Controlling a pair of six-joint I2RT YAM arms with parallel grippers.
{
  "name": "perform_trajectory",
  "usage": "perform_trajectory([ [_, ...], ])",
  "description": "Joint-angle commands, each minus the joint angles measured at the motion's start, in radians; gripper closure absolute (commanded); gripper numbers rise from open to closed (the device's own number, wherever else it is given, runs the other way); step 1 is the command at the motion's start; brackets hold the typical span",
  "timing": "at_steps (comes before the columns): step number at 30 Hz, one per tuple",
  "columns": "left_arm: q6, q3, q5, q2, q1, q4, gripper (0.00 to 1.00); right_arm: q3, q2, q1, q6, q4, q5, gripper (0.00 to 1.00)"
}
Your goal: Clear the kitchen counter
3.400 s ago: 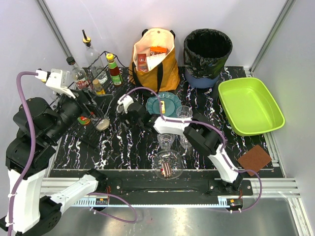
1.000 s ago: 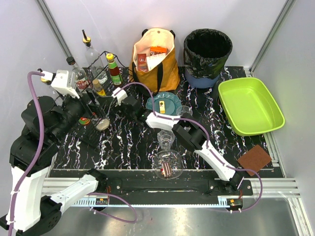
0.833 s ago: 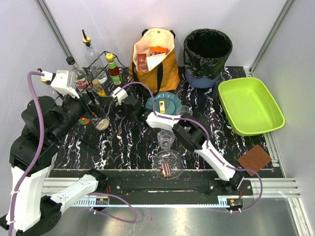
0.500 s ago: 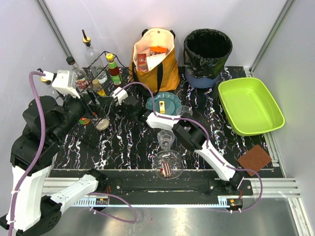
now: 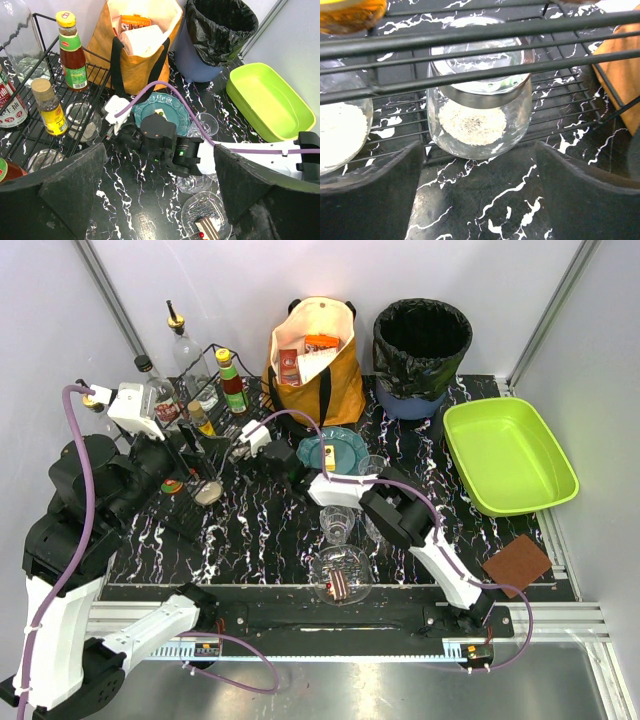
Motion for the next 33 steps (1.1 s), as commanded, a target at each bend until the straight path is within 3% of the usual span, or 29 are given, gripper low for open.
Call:
perform_trajectory([
  [1,0.001,-0.003,-0.019,-0.011,0.004,0.028,0.06,-0.056,-0.139,-0.001,0.033,0.095,-0.012,0.15],
  [6,-0.004,-0.009,-0.018,-0.011,0.004,0.029,0.06,-0.115,-0.159,-0.001,0.048,0.075,-0.007,0.53],
  [9,-0.005,-0.015,-0.01,-0.012,0.004,0.034,0.06,-0.112,-0.145,-0.002,0.056,0.064,0.013,0.7],
  [15,-0.005,-0.016,-0.006,-0.008,0.004,0.037,0.06,-0.032,-0.082,-0.019,0.062,0.029,-0.005,0.75],
  [33,-0.01,-0.03,0.008,0.003,0.004,0.046,0.06,0.152,0.042,-0.022,0.06,-0.048,-0.041,0.74],
])
